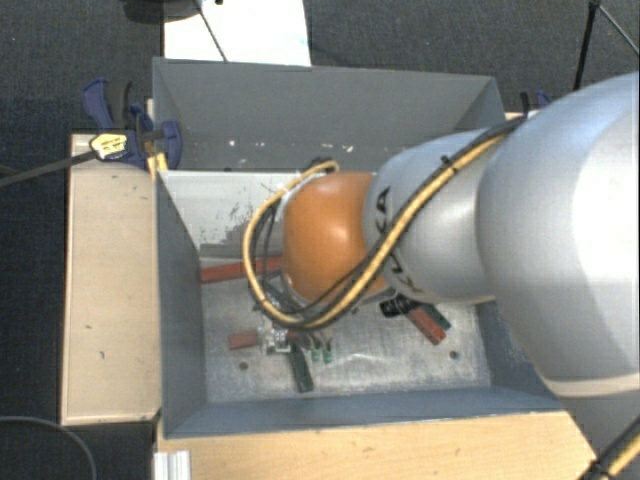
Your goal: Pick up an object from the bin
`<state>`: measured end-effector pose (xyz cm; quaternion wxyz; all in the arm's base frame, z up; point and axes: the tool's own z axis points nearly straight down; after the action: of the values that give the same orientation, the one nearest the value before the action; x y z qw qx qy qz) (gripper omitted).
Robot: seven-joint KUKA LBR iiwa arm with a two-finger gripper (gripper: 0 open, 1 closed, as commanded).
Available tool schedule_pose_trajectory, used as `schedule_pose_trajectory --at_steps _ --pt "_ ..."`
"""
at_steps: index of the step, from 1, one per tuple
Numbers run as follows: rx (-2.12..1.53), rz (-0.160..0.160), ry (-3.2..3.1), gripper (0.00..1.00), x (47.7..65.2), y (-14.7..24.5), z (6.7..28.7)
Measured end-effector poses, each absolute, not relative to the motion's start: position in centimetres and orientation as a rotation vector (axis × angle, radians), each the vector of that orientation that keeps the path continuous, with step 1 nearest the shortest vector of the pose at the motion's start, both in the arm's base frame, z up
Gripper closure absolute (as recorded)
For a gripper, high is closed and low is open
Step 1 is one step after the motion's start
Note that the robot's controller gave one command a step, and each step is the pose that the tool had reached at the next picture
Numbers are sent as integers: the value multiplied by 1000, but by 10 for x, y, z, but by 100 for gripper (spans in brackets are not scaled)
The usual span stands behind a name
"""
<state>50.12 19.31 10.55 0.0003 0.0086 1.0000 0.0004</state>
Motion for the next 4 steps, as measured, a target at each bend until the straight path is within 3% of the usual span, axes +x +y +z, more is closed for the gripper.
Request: schedule_pose_trajectory --at_steps 1,2,3,4 --pt "30 2 3141 0 501 193 106" --pt "32 2 3141 0 501 193 106" --pt "165 8 3126 100 547 199 73" --pt "165 8 3126 100 547 199 73"
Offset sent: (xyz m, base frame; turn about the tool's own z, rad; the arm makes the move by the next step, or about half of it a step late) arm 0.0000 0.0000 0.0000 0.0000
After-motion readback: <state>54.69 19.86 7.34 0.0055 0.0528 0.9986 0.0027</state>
